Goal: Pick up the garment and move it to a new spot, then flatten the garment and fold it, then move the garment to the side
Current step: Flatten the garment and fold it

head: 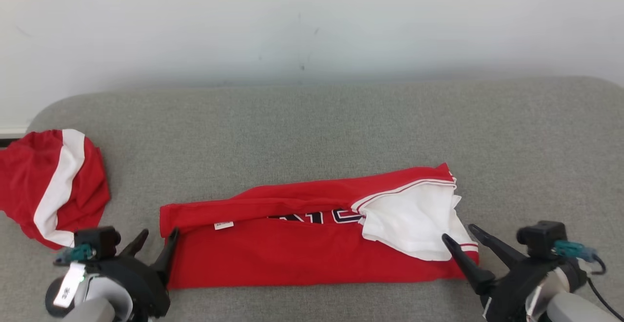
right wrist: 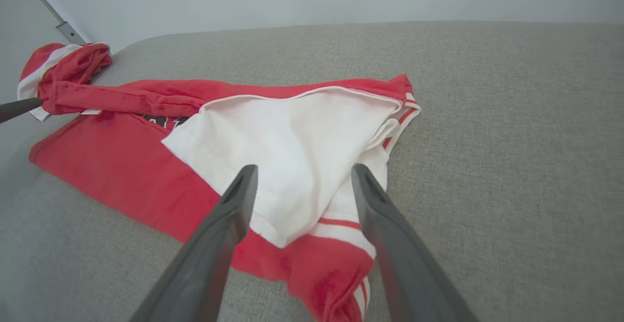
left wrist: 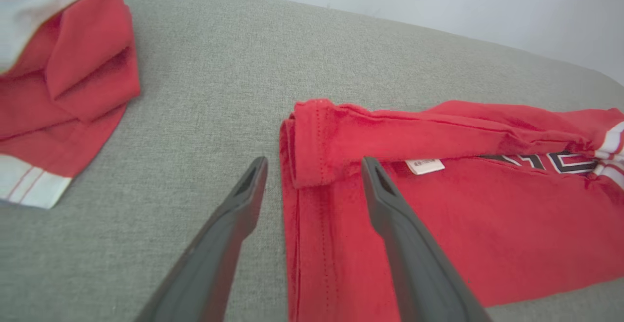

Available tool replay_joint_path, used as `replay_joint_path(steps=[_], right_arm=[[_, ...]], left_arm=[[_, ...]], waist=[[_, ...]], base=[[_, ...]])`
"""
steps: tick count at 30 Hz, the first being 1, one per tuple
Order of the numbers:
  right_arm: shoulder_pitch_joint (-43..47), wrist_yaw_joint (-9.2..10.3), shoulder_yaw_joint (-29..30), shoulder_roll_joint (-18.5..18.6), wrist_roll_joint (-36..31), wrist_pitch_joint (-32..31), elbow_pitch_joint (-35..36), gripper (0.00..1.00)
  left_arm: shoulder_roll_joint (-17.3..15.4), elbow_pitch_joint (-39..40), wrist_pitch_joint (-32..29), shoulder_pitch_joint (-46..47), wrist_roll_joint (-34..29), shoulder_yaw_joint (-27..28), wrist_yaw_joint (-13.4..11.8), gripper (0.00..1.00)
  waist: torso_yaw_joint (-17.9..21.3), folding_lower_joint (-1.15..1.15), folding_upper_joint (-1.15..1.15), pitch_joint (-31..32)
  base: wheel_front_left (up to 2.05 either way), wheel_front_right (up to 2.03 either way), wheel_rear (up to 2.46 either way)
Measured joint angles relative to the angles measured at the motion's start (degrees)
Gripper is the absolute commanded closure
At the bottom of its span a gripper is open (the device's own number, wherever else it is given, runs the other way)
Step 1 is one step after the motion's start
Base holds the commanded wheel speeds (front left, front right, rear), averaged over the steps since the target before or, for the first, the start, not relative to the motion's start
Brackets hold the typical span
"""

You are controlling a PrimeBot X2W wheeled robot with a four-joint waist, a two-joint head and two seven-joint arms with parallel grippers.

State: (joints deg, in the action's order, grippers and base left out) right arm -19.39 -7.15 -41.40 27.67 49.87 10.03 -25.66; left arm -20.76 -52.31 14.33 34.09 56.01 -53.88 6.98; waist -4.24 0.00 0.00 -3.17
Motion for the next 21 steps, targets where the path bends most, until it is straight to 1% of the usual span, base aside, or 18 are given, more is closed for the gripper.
replay_joint_path(steps=[5,8,10,14,17,21], right_arm=[[2.7,0.0,2.4,1.8,3.5,1.1,2.7,0.0],[3.0,0.0,3.8,2.1,3.6,1.5,2.8,0.0],[4.0,0.2,4.3,2.5,3.6,1.7,2.9,0.0],[6.0,1.88,5.2,2.9,3.5,2.4,3.8,0.0],[6.5,3.53,6.0,2.9,3.5,2.9,4.5,0.0],[8.5,5.43,6.9,2.8,3.4,3.4,5.8,0.0]], left_arm=[[-1.1,1.9,0.0,-3.5,0.0,1.6,-1.3,0.0],[-2.0,3.4,0.0,-5.4,-0.1,2.4,-2.1,0.0],[-2.0,4.7,0.0,-6.8,-0.2,3.2,-3.0,0.0],[-2.1,7.8,0.0,-8.8,-1.0,4.3,-4.7,0.0],[-2.1,10.2,0.0,-11.0,-1.8,5.1,-6.4,0.0],[-3.2,13.8,0.0,-14.9,-2.1,7.3,-9.1,0.0]], waist=[[-0.2,0.0,0.0,2.0],[-0.2,0.0,0.0,3.1],[-0.1,0.0,0.0,3.9],[-0.1,-0.01,0.0,5.0],[-0.3,0.0,0.0,5.7],[-0.4,0.0,0.0,6.5]], base=[[0.0,0.0,0.0],[0.0,0.0,0.0],[0.0,0.0,0.0],[0.0,0.0,0.0],[0.0,0.0,0.0],[0.0,0.0,0.0]])
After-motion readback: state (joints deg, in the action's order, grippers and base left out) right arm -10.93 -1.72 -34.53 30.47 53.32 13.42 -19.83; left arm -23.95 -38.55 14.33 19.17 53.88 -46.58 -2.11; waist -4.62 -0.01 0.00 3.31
